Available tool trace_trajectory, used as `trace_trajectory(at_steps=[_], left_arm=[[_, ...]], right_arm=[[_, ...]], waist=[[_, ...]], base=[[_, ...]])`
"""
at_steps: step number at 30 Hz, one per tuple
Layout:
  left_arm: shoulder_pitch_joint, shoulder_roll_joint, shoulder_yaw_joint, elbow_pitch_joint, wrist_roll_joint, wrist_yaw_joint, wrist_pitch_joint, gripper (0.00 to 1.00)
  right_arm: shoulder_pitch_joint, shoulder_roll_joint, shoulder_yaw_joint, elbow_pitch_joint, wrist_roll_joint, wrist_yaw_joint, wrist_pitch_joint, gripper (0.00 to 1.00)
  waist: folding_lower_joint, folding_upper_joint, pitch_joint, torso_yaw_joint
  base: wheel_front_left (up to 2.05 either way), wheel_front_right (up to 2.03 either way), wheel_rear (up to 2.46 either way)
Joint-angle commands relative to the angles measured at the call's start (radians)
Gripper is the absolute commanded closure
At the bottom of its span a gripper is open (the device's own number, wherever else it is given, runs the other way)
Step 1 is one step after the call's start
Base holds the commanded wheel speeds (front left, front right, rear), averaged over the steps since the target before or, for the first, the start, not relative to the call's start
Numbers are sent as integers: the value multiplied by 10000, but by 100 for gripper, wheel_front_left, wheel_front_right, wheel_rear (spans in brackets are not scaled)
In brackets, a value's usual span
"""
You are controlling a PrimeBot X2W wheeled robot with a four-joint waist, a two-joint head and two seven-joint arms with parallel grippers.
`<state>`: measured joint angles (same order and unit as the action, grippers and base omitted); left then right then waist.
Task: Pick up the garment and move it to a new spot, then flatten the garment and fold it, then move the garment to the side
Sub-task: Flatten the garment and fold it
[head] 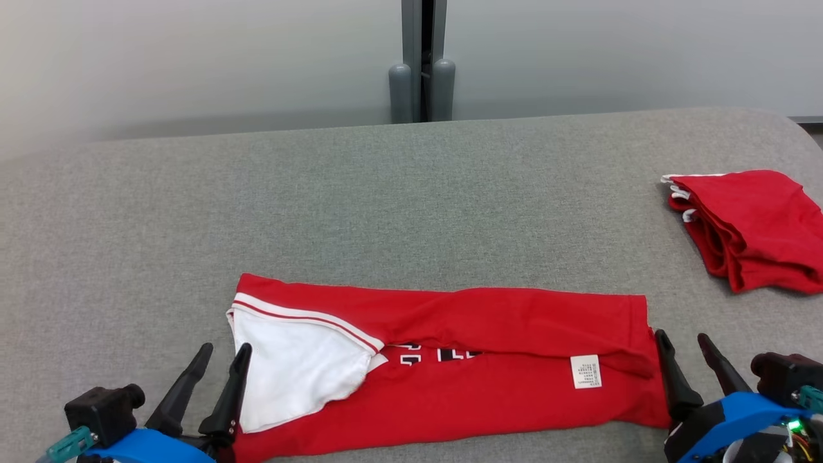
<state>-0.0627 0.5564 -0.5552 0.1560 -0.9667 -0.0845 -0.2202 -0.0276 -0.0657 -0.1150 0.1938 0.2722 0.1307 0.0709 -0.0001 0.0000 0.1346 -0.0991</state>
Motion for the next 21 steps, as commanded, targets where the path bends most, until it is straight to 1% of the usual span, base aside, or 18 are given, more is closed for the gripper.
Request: trace_trajectory(at_steps=[1, 4, 5, 7, 8, 10, 13, 16, 21], left_arm=[[166, -112, 263, -133, 119, 80, -233, 0], [233, -178, 550, -197, 503, 409, -377, 0], [233, -178, 550, -197, 503, 409, -377, 0], [203, -311, 727, -195, 749, 699, -397, 0], [126, -491, 946, -171, 963, 1025, -432, 0], [74, -709, 1182, -122, 1109, 1266, -454, 0], [28, -1075, 1527, -59, 1361, 1587, -451, 0], [112, -1423, 1808, 29, 1612, 1731, -454, 0], [194, -1683, 1999, 241, 2065, 1752, -457, 0]], right_arm=[[230, 79, -260, -17, -137, 1, -158, 0], [277, 124, -519, -31, -283, 1, -229, 0], [277, 124, -519, -31, -283, 1, -229, 0], [220, 138, -624, -45, -395, 1, -253, 0], [101, 148, -669, -17, -519, 1, -282, 0], [-20, 158, -616, 119, -645, 1, -311, 0], [-148, 158, -382, 621, -470, 1, -348, 0], [-307, 144, -298, 1316, -547, 1, -424, 0], [-671, 146, -563, 2668, -1288, 1, -752, 0]], waist=[[1, 0, -94, 71], [1, 0, -209, 163], [1, 0, -209, 163], [1, 0, -268, 216], [1, 0, -283, 264], [1, 0, -278, 318], [1, 0, -236, 436], [1, 0, -150, 553], [1, 0, 0, 736]], base=[[0, 0, 0], [0, 0, 0], [0, 0, 0], [0, 0, 0], [0, 0, 0], [0, 0, 0], [0, 0, 0], [0, 0, 0], [0, 0, 0]])
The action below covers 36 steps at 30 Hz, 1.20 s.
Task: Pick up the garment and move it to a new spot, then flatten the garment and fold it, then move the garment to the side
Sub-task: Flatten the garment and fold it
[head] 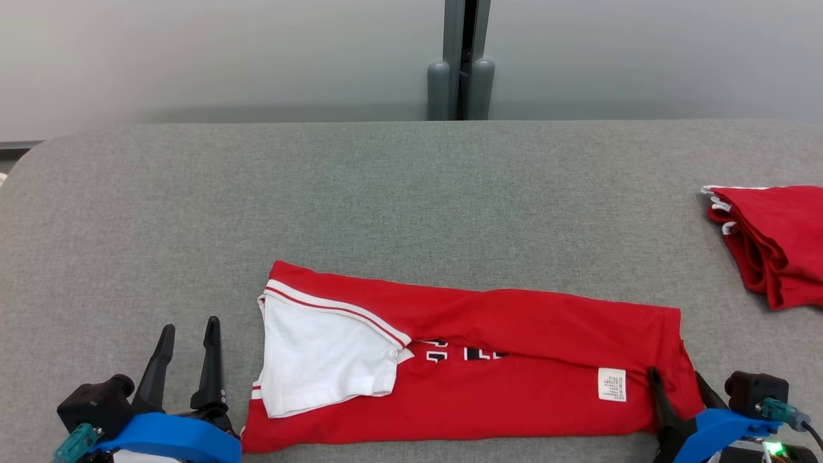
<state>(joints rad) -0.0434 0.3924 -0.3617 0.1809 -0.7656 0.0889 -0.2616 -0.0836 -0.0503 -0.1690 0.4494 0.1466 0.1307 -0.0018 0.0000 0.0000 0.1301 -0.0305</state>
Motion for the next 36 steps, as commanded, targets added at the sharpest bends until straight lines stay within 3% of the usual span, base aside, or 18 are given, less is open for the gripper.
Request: trace_trajectory(at_steps=[1, 4, 5, 6, 8, 9, 16, 23, 27, 31, 36], left_arm=[[-20, -94, 97, 29, 88, -20, -43, 0], [-31, -144, 204, 111, 182, -88, -44, 0], [-30, -175, 230, 136, 208, -86, -44, 0], [-32, -194, 246, 155, 239, -99, -44, 0], [-36, -219, 310, 189, 300, -117, -45, 0], [-38, -232, 332, 198, 321, -131, -43, 0], [-19, -353, 466, 164, 549, -145, -44, 0], [-143, -477, 423, 220, 706, -172, -44, 0], [-195, -504, 398, 308, 778, -186, -45, 0], [-299, -482, 311, 470, 914, -161, -44, 0], [-395, -437, 290, 578, 963, -50, -19, 0]], right_arm=[[-192, -6, -9, 370, 24, 1, 1, 0], [-387, 13, 215, 1095, 243, 3, 220, 0], [-431, 25, 292, 1275, 290, 3, 319, 22], [-494, 50, 372, 1422, 344, 4, 379, 54], [-658, 78, 544, 1578, 455, 15, 478, 80], [-765, 81, 601, 1584, 533, 16, 479, 99], [-1244, -35, 90, 772, 199, 1, 530, 100], [-577, -572, -1196, -842, 132, 0, 1458, 100], [-255, -507, -1499, -1764, 546, 0, 2035, 100], [-148, -248, -1123, -2427, 1193, 1, 2490, 100], [-341, -55, 64, -2990, 2100, 1, 2734, 100]], waist=[[0, 0, 71, 85], [0, 0, 119, 137], [0, 0, 130, 141], [0, 0, 137, 141], [0, 0, 148, 119], [0, 0, 151, 95], [0, 0, 117, -304], [0, 0, 134, -526], [0, 0, 162, -561], [0, 0, 165, -494], [0, 0, 126, -291]], base=[[0, 0, 0], [0, 0, 0], [0, 0, 0], [0, 0, 0], [0, 0, 0], [0, 0, 0], [0, 0, 0], [0, 0, 0], [0, 0, 0], [0, 0, 0], [0, 0, 0]])
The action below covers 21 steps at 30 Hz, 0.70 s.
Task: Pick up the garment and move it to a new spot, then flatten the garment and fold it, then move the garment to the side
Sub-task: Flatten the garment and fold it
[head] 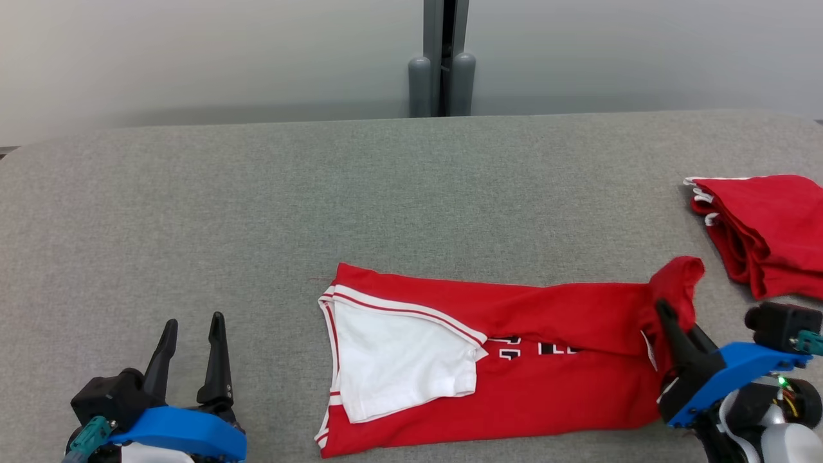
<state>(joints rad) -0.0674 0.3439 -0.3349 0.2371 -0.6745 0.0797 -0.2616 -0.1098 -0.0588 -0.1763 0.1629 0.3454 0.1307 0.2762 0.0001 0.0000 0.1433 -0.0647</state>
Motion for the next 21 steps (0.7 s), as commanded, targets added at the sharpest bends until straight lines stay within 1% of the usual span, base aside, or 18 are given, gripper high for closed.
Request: trace_trajectory(at_steps=[1, 4, 8, 12, 18, 20, 21], left_arm=[[-163, 50, 4, 24, 58, 51, -13, 0], [-212, 54, -37, 25, 58, 47, 9, 0], [-223, 48, -67, 21, 68, 61, 15, 0], [-225, -1, -95, 23, 52, 43, 2, 0], [-272, -107, -142, 20, 59, -3, -13, 0], [-315, -144, -148, 35, 72, -14, -18, 0], [-315, -144, -148, 35, 72, -14, -18, 0]], right_arm=[[-166, 43, 416, -168, 225, 1, -90, 100], [-396, 95, 1534, -120, 960, 3, -248, 100], [-668, 71, 3467, 242, 1914, 1, -450, 100], [-1113, 68, 4959, 741, 2449, 3, -783, 100], [-2033, 73, 6435, 1713, 3186, 3, -1198, 100], [-2390, 64, 6797, 2096, 3458, 3, -1303, 100], [-2390, 64, 6797, 2096, 3458, 3, -1303, 100]], waist=[[-1, 0, -17, 104], [-1, 0, -58, 318], [-1, 0, -126, 624], [-1, 0, -175, 911], [-1, 0, -132, 1258], [-1, 0, -107, 1360], [-1, 0, -107, 1360]], base=[[0, 0, 0], [0, 0, 0], [0, 0, 0], [0, 0, 0], [0, 0, 0], [0, 0, 0], [0, 0, 0]])
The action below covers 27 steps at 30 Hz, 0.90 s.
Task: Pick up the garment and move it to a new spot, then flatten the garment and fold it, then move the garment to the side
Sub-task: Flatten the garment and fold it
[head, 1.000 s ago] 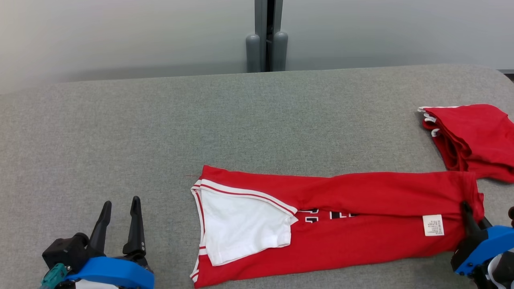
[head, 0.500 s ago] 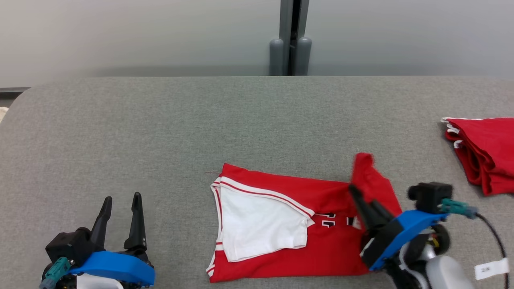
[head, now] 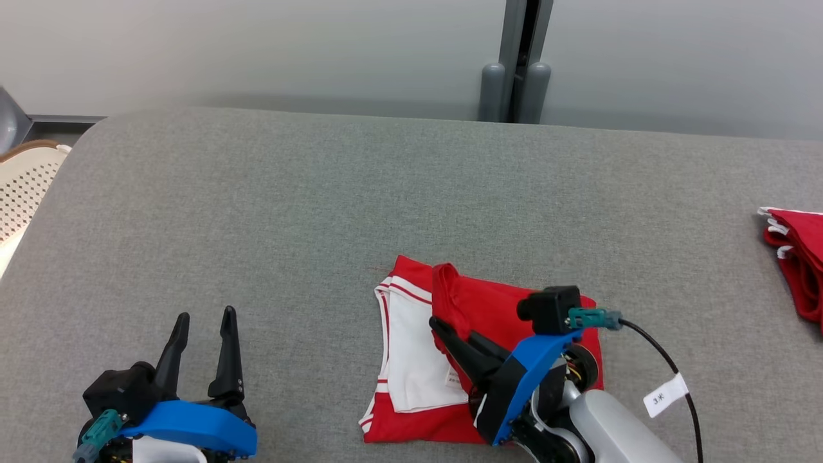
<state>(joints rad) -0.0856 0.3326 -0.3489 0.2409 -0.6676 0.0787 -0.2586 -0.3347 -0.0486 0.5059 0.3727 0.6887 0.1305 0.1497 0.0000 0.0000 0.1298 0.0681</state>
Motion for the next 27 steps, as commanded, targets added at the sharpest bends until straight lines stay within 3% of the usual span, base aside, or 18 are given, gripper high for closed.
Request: trace_trajectory(at_steps=[1, 10, 12, 13, 21, 27], left_arm=[[-171, -61, -20, 12, 23, -29, -53, 0], [-303, -186, -79, 188, 77, -154, -57, 0], [-340, -214, -79, 232, 89, -171, -61, 0], [-352, -231, -75, 259, 92, -185, -63, 0], [-440, -348, -146, 369, 202, -273, -64, 0], [-563, -427, -313, 355, 409, -386, -68, 0]], right_arm=[[-556, -35, 255, 443, 108, 5, -189, 100], [-1826, -28, 1512, 2072, 1051, 5, -599, 100], [-2063, -25, 1798, 2459, 1276, 5, -750, 54], [-2158, -21, 1976, 2569, 1439, 5, -830, 1], [-2918, -38, 2959, 2950, 2589, 3, -1772, 0], [-3515, -35, 2568, 4364, 1301, 3, -3260, 0]], waist=[[0, 0, 50, 105], [0, 0, 99, 394], [0, 0, 105, 431], [0, 0, 107, 446], [0, 0, 54, 352], [0, 0, -87, 22]], base=[[0, 0, 0], [0, 0, 0], [0, 0, 0], [0, 0, 0], [0, 0, 0], [0, 0, 0]])
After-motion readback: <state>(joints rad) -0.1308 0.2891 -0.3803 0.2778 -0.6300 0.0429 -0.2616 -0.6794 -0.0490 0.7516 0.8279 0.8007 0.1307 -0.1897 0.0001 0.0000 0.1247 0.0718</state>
